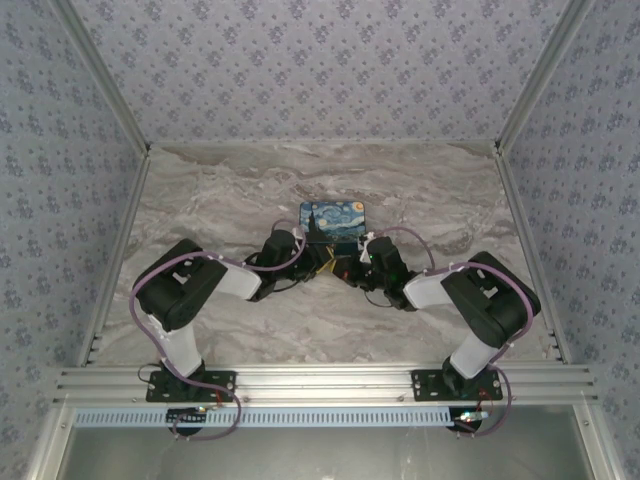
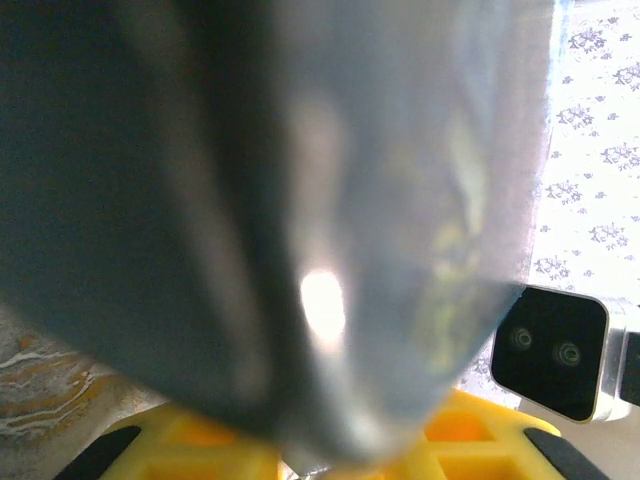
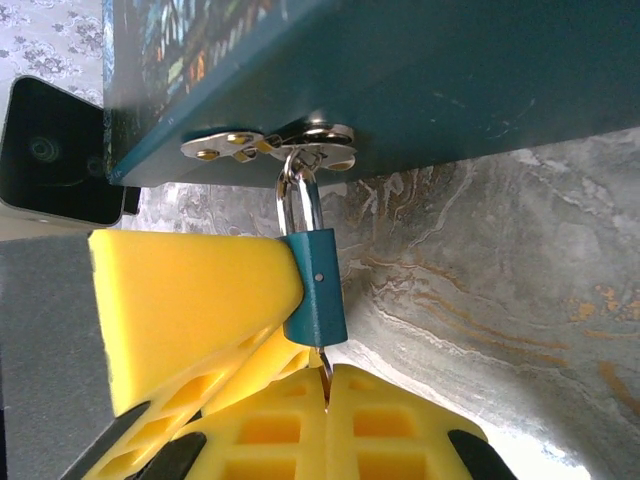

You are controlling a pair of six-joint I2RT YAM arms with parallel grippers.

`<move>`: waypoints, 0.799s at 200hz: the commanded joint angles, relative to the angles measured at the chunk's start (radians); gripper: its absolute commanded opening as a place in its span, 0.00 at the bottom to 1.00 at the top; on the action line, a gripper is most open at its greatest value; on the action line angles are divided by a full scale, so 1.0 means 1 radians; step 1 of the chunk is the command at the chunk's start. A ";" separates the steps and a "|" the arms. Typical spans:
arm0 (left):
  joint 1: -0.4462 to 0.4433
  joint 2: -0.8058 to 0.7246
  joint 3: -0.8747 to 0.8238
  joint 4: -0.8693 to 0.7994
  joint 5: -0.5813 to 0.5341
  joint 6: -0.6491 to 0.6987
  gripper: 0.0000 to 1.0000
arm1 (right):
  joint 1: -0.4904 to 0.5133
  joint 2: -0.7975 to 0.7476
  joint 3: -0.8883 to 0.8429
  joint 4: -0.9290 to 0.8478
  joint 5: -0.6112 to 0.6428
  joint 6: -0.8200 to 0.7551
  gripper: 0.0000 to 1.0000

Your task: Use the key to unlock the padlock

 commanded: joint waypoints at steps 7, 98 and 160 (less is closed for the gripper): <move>-0.025 0.011 0.034 0.003 0.062 0.002 0.21 | -0.002 0.004 -0.014 0.013 -0.004 0.011 0.00; -0.026 -0.030 0.056 -0.075 0.041 0.028 0.12 | -0.044 -0.104 -0.045 -0.136 -0.001 -0.096 0.30; -0.025 -0.048 0.073 -0.116 0.042 0.017 0.11 | -0.077 -0.396 -0.022 -0.542 0.143 -0.516 0.54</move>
